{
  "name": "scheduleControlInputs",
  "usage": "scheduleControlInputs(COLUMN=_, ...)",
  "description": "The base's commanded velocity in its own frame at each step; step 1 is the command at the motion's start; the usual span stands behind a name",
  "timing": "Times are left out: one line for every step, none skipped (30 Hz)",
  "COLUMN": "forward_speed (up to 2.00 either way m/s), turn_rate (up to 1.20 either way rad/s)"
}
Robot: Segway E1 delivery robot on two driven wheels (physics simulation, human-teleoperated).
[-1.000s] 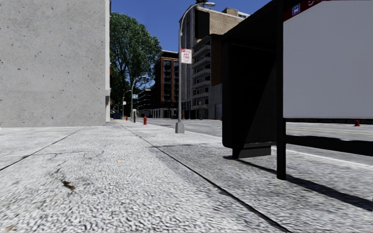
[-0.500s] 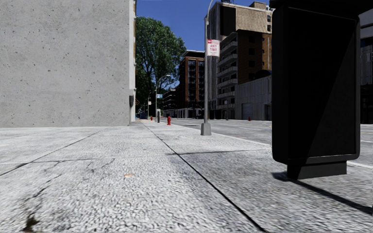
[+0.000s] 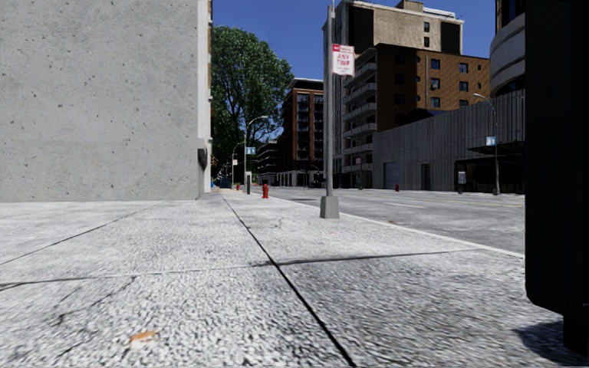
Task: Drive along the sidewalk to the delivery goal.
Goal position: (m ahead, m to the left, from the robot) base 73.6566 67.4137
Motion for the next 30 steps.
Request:
scheduleControlInputs(forward_speed=2.0, turn_rate=0.0)
scheduleControlInputs(forward_speed=2.0, turn_rate=0.0)
scheduleControlInputs(forward_speed=2.0, turn_rate=0.0)
scheduleControlInputs(forward_speed=2.0, turn_rate=0.0)
scheduleControlInputs(forward_speed=2.0, turn_rate=0.0)
scheduleControlInputs(forward_speed=2.0, turn_rate=0.0)
scheduleControlInputs(forward_speed=2.0, turn_rate=0.0)
scheduleControlInputs(forward_speed=2.0, turn_rate=0.0)
scheduleControlInputs(forward_speed=2.0, turn_rate=0.0)
scheduleControlInputs(forward_speed=2.0, turn_rate=0.0)
scheduleControlInputs(forward_speed=2.0, turn_rate=0.0)
scheduleControlInputs(forward_speed=2.0, turn_rate=0.0)
scheduleControlInputs(forward_speed=2.0, turn_rate=0.0)
scheduleControlInputs(forward_speed=2.0, turn_rate=0.0)
scheduleControlInputs(forward_speed=2.0, turn_rate=0.0)
scheduleControlInputs(forward_speed=2.0, turn_rate=0.0)
scheduleControlInputs(forward_speed=2.0, turn_rate=0.0)
scheduleControlInputs(forward_speed=2.0, turn_rate=0.0)
scheduleControlInputs(forward_speed=2.0, turn_rate=0.01)
scheduleControlInputs(forward_speed=2.0, turn_rate=0.03)
scheduleControlInputs(forward_speed=2.0, turn_rate=0.11)
scheduleControlInputs(forward_speed=2.0, turn_rate=0.11)
scheduleControlInputs(forward_speed=2.0, turn_rate=0.21)
scheduleControlInputs(forward_speed=2.0, turn_rate=0.31)
scheduleControlInputs(forward_speed=2.0, turn_rate=0.46)
scheduleControlInputs(forward_speed=2.0, turn_rate=0.53)
scheduleControlInputs(forward_speed=2.0, turn_rate=0.58)
scheduleControlInputs(forward_speed=2.0, turn_rate=0.58)
scheduleControlInputs(forward_speed=2.0, turn_rate=0.59)
scheduleControlInputs(forward_speed=2.0, turn_rate=0.6)
